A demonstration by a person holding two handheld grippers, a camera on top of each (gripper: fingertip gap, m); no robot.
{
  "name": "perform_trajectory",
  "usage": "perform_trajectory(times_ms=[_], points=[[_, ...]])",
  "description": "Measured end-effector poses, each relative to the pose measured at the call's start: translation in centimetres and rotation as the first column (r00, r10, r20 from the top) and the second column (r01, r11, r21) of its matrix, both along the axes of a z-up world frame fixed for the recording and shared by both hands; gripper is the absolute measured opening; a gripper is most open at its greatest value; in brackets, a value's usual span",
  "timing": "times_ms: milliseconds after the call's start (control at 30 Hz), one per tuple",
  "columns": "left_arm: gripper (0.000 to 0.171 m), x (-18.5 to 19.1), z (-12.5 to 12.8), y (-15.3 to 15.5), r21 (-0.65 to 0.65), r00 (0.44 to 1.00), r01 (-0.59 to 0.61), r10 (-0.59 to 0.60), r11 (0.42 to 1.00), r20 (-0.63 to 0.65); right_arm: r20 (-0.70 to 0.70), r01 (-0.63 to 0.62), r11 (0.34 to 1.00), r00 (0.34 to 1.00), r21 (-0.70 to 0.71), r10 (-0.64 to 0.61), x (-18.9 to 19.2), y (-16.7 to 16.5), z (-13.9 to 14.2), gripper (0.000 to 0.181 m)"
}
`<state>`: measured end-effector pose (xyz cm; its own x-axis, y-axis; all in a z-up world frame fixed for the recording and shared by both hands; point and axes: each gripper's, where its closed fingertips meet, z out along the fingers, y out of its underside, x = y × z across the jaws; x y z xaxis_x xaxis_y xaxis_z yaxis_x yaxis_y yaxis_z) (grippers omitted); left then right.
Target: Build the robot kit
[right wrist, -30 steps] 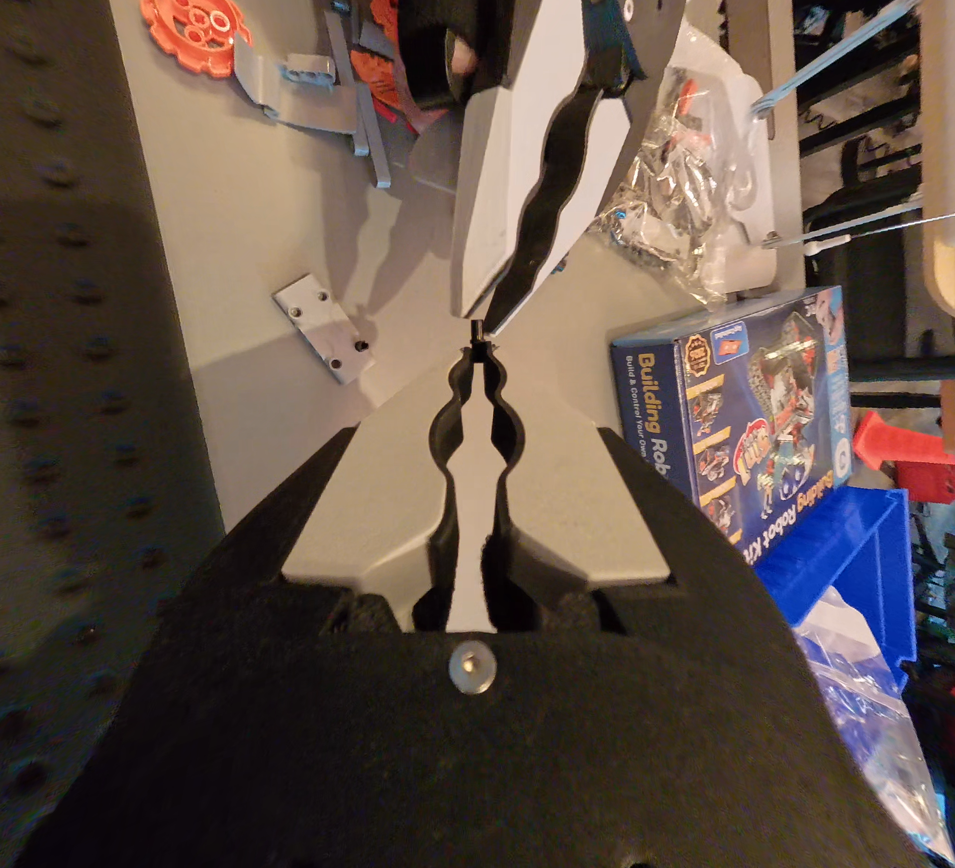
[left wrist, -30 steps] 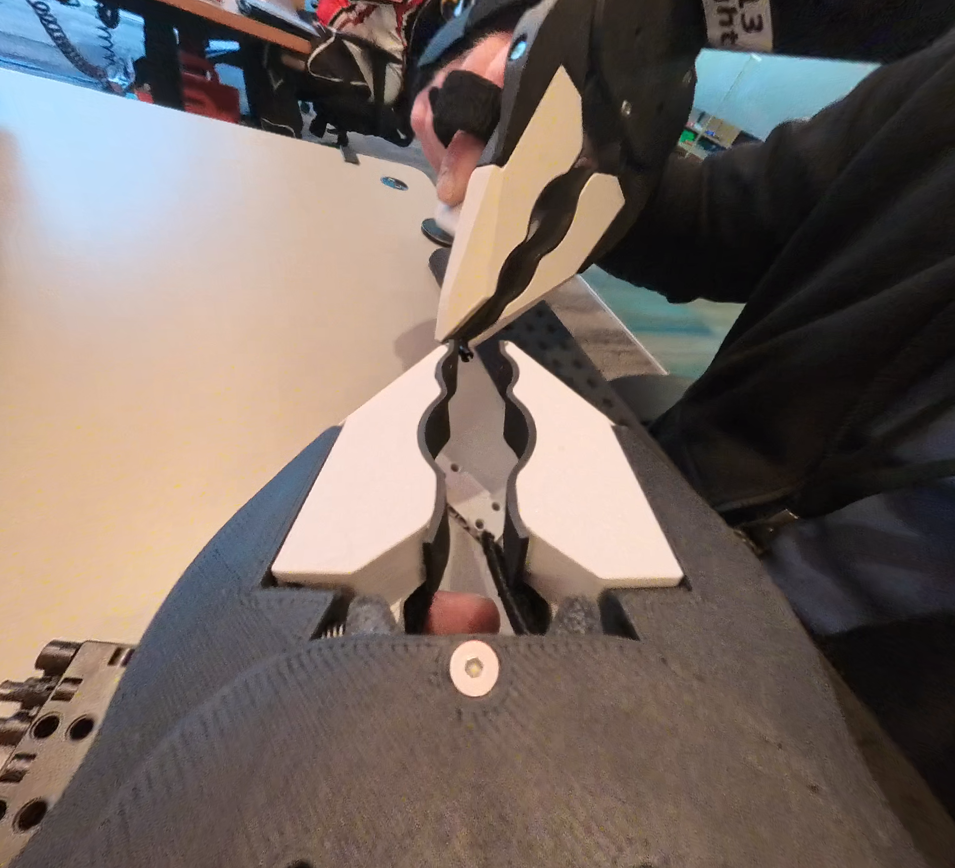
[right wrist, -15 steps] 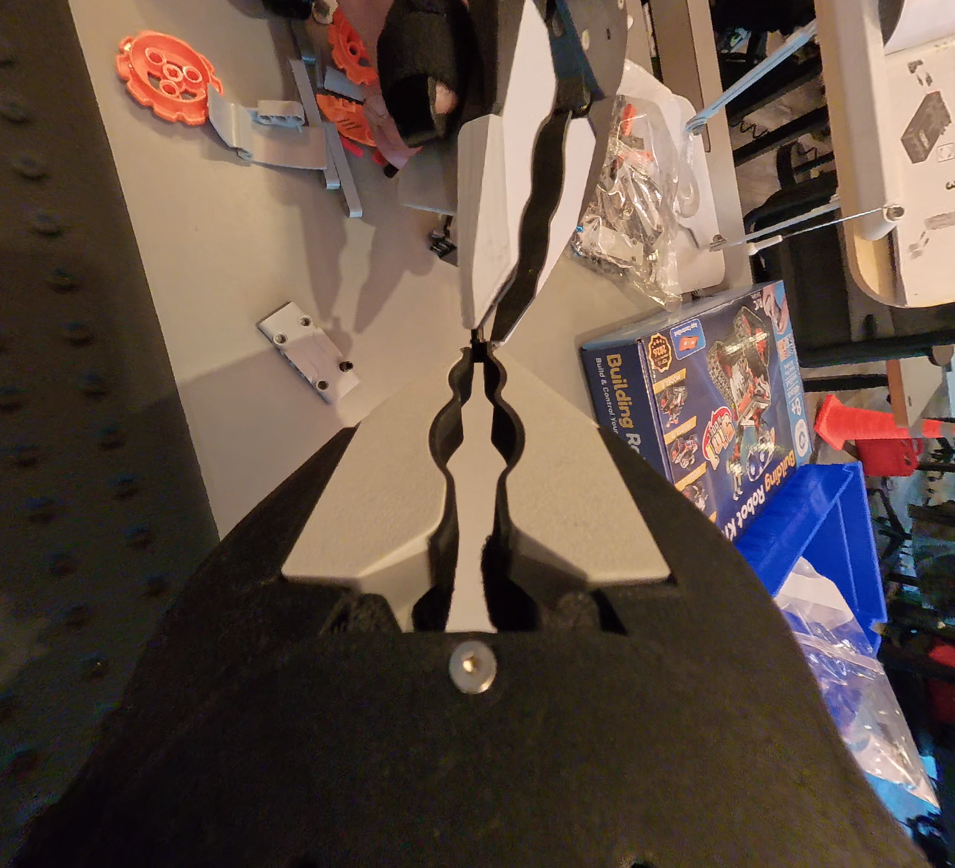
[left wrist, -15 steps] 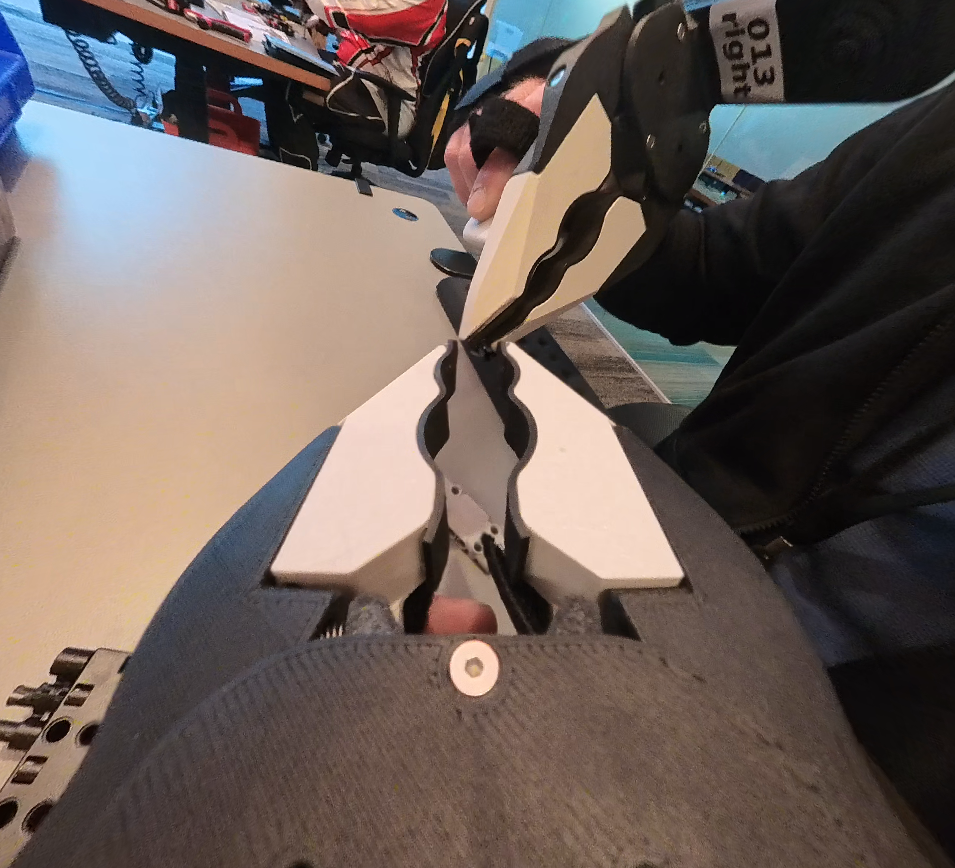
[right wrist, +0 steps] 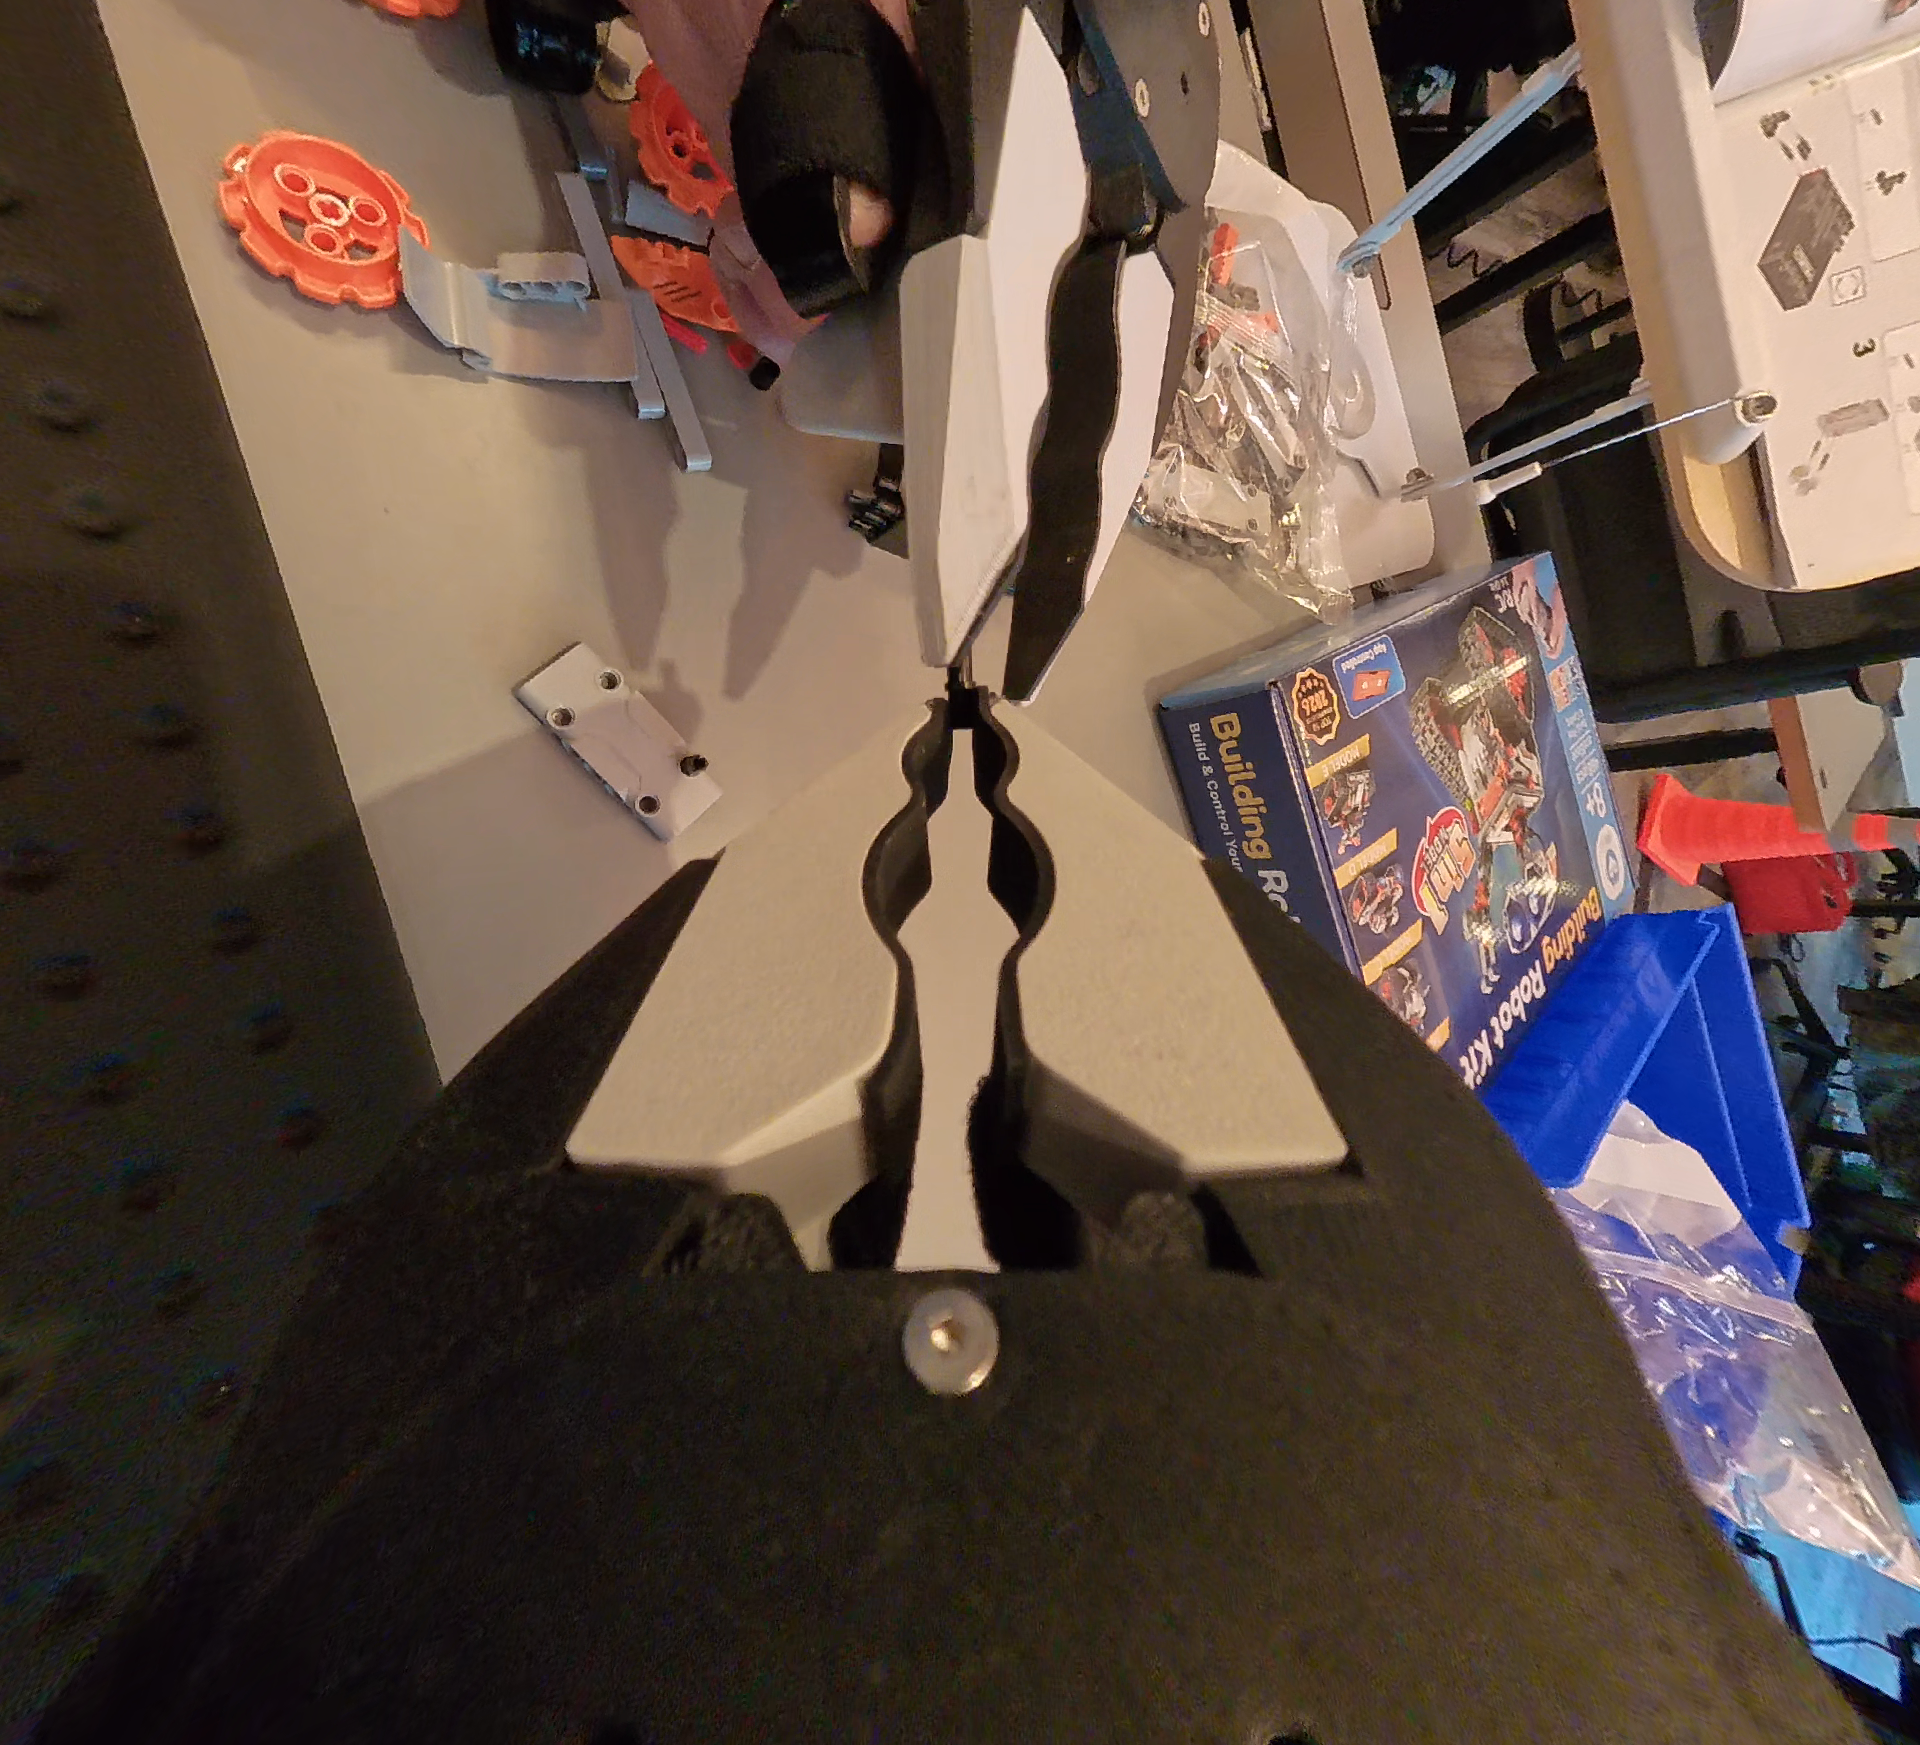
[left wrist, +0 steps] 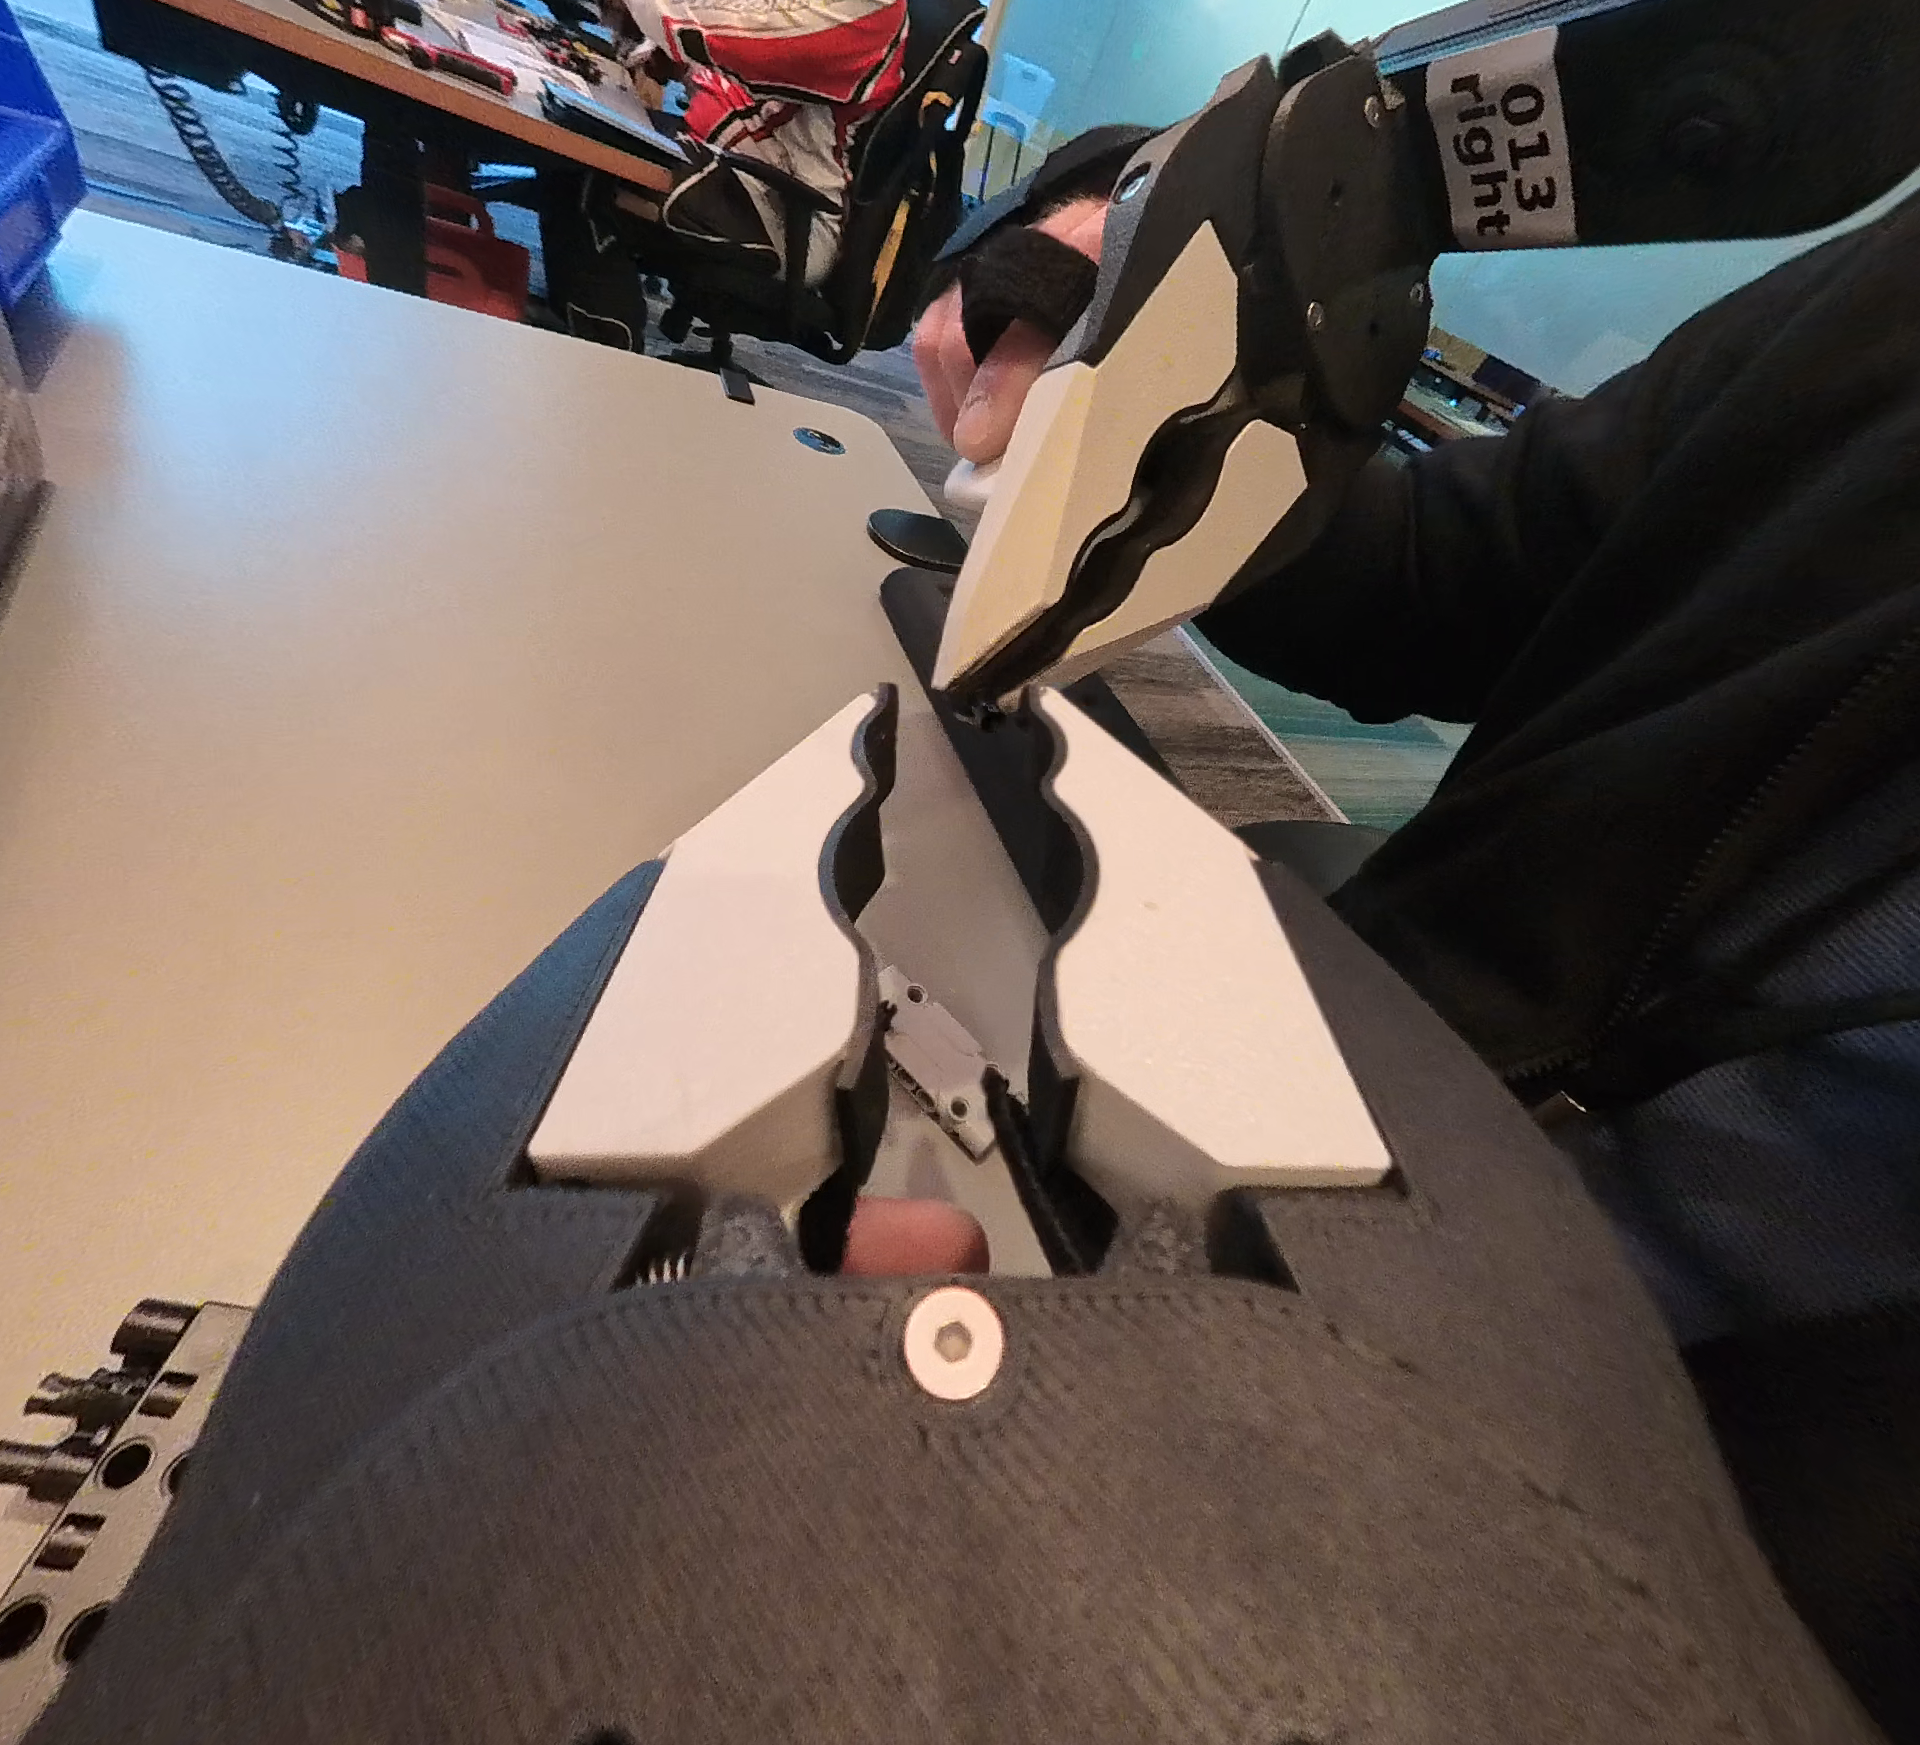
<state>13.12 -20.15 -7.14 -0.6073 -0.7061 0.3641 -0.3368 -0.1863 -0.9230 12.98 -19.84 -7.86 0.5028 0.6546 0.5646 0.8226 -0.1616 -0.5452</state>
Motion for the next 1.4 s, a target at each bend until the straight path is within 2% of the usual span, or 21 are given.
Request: perform_trajectory(times_ms=[33,100,267,400,567,633,700,900,1000,1033,1133,1233,1300,1400], points=[[0.018,0.0,0.0,-0.1,0.003,1.000,0.000,0.000,1.000,0.001,0.009,0.002,1.000,1.000,0.005,-0.003,0.0,0.0,0.0,0.002],[0.007,-0.1,-0.1,-0.3,0.021,1.000,0.010,-0.010,1.000,0.003,0.014,0.014,1.000,1.000,0.006,-0.014,0.1,0.1,0.0,0.002],[0.002,-0.1,0.0,-0.3,0.016,1.000,0.014,-0.014,1.000,0.012,-0.026,0.019,1.000,1.000,0.022,-0.018,0.0,0.2,0.4,0.002],[0.001,-0.7,1.7,-0.5,-0.081,0.996,0.061,-0.055,0.995,0.075,-0.194,-0.006,0.998,0.981,0.069,0.019,-0.8,-0.1,2.2,0.003],[0.002,-1.6,3.4,-0.9,-0.185,0.984,0.133,-0.107,0.974,0.144,-0.381,-0.045,0.989,0.920,0.142,0.096,-2.1,-0.5,4.1,0.007],[0.002,-1.9,3.8,-1.0,-0.216,0.979,0.156,-0.122,0.964,0.163,-0.408,-0.045,0.985,0.906,0.166,0.110,-2.4,-0.5,4.5,0.008],[0.002,-2.4,4.4,-1.2,-0.261,0.971,0.194,-0.148,0.946,0.185,-0.481,-0.057,0.982,0.866,0.179,0.138,-3.0,-0.7,5.2,0.008],[0.002,-3.3,5.6,-1.8,-0.318,0.950,0.269,-0.196,0.909,0.242,-0.498,-0.082,0.962,0.843,0.259,0.206,-3.6,-1.2,6.3,0.003],[0.002,-3.6,5.7,-1.9,-0.347,0.944,0.301,-0.227,0.888,0.237,-0.499,-0.090,0.967,0.843,0.238,0.201,-3.9,-1.3,6.3,0.002],[0.003,-3.3,5.4,-1.8,-0.336,0.951,0.285,-0.220,0.898,0.218,-0.492,-0.081,0.973,0.851,0.216,0.180,-3.6,-1.2,6.0,0.001],[0.018,-2.2,3.5,-0.4,-0.199,0.988,0.135,-0.118,0.971,0.097,-0.439,-0.065,0.989,0.891,0.131,0.116,-2.1,-1.5,4.2,0.002],[0.018,-3.2,0.7,-0.8,0.103,0.997,0.069,-0.070,0.992,0.013,-0.264,-0.047,0.999,0.964,-0.002,0.045,-0.6,-2.3,-0.1,0.002],[0.016,-4.3,-1.7,-2.4,0.347,0.998,0.070,-0.067,0.935,-0.020,-0.099,-0.041,0.993,0.995,-0.107,0.030,0.0,-3.0,-3.8,0.002],[0.021,-4.8,-5.2,-3.6,0.616,0.999,0.030,-0.010,0.787,-0.037,0.059,-0.049,0.980,0.996,-0.193,0.061,-0.1,-3.6,-7.4,0.002]])
